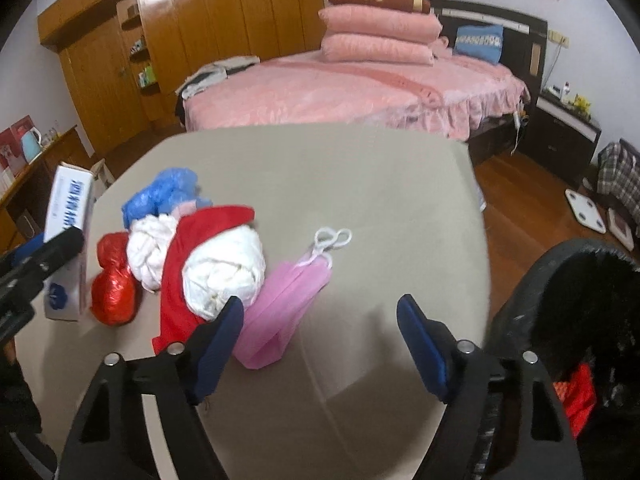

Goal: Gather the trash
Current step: 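Grasp the white-blue box with the left gripper and lift it, then grasp the pink mask with the right gripper while the left gripper holds the box, then carry the white-blue box and pink mask over the bin and open both grippers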

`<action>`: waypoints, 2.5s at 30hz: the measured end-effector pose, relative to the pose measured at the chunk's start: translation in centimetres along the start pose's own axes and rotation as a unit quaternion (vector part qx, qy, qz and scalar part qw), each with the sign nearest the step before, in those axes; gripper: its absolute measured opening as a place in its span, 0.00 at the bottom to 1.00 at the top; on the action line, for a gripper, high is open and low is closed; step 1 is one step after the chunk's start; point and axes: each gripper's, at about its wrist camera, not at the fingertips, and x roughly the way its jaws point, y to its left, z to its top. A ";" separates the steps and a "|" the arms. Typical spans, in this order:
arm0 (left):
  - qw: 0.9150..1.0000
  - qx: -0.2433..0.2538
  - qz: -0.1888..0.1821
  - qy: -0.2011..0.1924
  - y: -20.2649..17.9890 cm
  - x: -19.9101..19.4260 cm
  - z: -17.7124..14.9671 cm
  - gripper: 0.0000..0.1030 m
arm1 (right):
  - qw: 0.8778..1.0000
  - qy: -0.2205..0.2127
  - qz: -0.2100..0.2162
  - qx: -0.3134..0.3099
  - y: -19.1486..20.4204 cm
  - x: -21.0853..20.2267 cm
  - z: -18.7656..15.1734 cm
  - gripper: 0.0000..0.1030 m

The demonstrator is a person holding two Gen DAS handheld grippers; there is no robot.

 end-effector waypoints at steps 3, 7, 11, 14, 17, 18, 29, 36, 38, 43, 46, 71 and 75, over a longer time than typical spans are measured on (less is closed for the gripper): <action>1.000 -0.002 -0.001 0.002 0.2 0.0 0.0 0.57 | 1.000 0.018 0.004 -0.003 0.5 1.3 -0.2 0.65; 1.000 -0.001 0.001 0.001 0.2 -0.1 -0.1 0.57 | 0.999 0.039 0.023 -0.009 1.2 2.4 -0.5 0.48; 1.000 -0.002 0.000 0.001 0.2 -0.1 -0.1 0.57 | 0.998 0.043 0.044 -0.022 1.9 2.4 -0.6 0.25; 1.000 -0.002 0.000 0.002 0.2 -0.1 -0.1 0.57 | 0.998 0.040 0.051 -0.019 1.9 1.9 -0.5 0.16; 1.000 -0.002 -0.003 0.000 0.1 -0.4 -0.1 0.57 | 0.998 0.028 0.054 -0.013 1.4 0.4 -0.4 0.14; 1.000 -0.002 -0.004 -0.001 0.0 -0.5 -0.3 0.57 | 0.998 0.023 0.053 -0.014 1.3 -0.1 -0.3 0.14; 1.000 0.012 -0.024 -0.015 -2.4 -2.4 -0.1 0.57 | 0.999 -0.018 0.040 -0.005 -1.0 -4.7 0.6 0.06; 0.999 0.023 -0.029 -0.001 -3.5 -2.0 -1.1 0.57 | 0.999 0.010 0.030 -0.009 -1.3 -3.3 -0.2 0.28; 0.999 0.023 -0.027 0.005 -3.5 -1.7 -1.6 0.57 | 1.000 0.013 0.020 -0.004 -1.5 -2.5 -0.5 0.40; 0.999 0.023 -0.022 0.013 -3.5 -1.2 -1.9 0.57 | 0.999 0.037 0.006 0.000 -1.7 -0.3 -0.9 0.59; 0.999 0.018 -0.022 0.017 -3.3 -1.0 -1.9 0.57 | 0.998 0.061 -0.003 -0.014 -1.5 1.0 -1.5 0.57; 0.998 0.025 -0.048 -0.028 -6.1 -4.6 1.4 0.57 | 0.997 -0.077 0.027 -0.002 -1.9 -10.2 3.2 0.19; 0.997 0.027 -0.055 -0.038 -7.0 -5.5 2.1 0.57 | 0.995 -0.094 0.029 0.005 -2.4 -12.0 3.5 0.19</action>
